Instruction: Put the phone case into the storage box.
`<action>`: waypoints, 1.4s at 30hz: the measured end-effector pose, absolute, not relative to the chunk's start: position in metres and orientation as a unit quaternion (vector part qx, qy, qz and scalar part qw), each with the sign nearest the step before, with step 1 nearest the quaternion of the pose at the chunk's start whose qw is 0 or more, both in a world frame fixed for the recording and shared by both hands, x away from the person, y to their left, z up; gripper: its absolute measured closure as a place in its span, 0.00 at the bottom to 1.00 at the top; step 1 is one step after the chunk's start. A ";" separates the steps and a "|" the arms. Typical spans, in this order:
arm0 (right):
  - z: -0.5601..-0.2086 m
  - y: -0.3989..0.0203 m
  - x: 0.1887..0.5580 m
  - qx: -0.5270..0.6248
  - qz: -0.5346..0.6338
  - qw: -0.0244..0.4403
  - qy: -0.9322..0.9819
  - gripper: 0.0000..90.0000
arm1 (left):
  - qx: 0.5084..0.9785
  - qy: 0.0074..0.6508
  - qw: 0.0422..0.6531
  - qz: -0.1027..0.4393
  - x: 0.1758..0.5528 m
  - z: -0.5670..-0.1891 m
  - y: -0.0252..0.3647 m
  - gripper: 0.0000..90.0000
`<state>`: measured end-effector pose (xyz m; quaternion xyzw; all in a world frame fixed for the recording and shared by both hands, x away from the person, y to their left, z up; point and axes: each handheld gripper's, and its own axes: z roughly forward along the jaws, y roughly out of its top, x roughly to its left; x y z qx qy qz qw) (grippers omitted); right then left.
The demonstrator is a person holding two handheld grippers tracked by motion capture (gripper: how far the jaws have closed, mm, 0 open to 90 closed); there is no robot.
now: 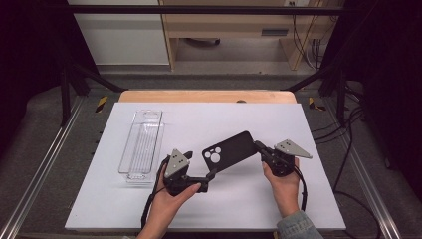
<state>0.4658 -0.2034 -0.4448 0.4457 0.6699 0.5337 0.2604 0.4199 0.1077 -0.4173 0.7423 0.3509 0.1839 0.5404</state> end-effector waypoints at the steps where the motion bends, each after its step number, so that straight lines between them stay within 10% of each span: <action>1: -0.445 -0.203 0.465 0.445 0.533 0.261 0.671 0.98 | 0.743 0.350 0.540 0.184 0.420 -0.417 0.107 0.03; 30: -0.441 -0.199 0.461 0.431 0.546 0.270 0.666 0.98 | 0.740 0.375 0.537 0.155 0.427 -0.429 0.102 0.05; 42: -0.440 -0.198 0.460 0.427 0.550 0.272 0.665 0.98 | 0.735 0.391 0.536 0.138 0.429 -0.432 0.105 0.30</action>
